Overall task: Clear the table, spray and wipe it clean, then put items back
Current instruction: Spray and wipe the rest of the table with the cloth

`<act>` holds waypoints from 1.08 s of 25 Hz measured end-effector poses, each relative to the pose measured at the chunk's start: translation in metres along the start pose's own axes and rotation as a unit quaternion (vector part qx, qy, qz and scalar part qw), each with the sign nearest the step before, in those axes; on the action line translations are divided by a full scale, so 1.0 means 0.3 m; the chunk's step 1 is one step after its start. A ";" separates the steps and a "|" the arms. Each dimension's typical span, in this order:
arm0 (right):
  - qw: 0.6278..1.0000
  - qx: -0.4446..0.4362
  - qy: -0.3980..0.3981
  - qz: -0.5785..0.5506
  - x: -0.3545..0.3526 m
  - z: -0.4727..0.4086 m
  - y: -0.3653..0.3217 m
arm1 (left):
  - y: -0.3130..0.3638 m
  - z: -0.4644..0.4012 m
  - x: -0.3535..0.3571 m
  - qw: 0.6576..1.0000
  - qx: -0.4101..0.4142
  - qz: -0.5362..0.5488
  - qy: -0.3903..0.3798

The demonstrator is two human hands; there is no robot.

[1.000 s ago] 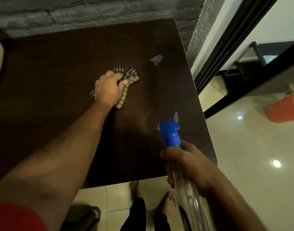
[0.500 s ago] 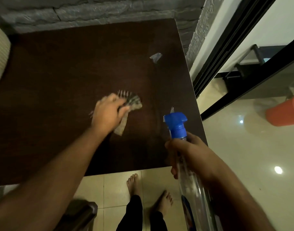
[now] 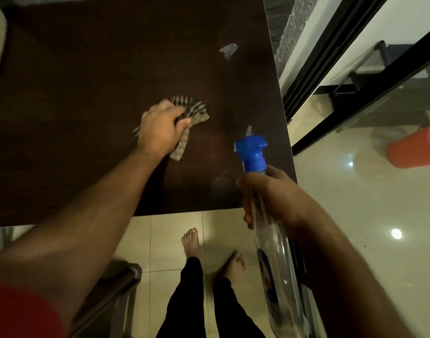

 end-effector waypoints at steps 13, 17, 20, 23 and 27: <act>0.997 0.068 -0.006 0.046 0.014 0.112 0.227 | 0.161 0.197 0.045 0.999 0.018 0.045 -0.022; 0.999 0.036 0.022 -0.002 -0.021 0.087 0.191 | 0.311 0.368 0.053 0.988 0.090 0.080 -0.091; 0.999 0.017 0.029 -0.018 -0.064 0.099 0.151 | 0.268 0.563 -0.006 0.972 0.200 0.077 -0.101; 0.999 0.016 0.026 -0.022 -0.091 0.095 0.138 | 0.094 0.367 -0.008 0.993 0.094 0.015 -0.068; 1.000 0.000 0.017 -0.021 -0.068 0.083 0.116 | 0.219 0.147 0.053 0.998 0.042 0.031 -0.023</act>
Point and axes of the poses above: each hand's wrist, its own z-axis away from the middle knuckle, its own x-axis out of the palm, y = z × x, the point moved 6 cm from there along -z, towards the middle knuckle, and after that the axes turned 7 degrees about y, right-handed, at the moved point
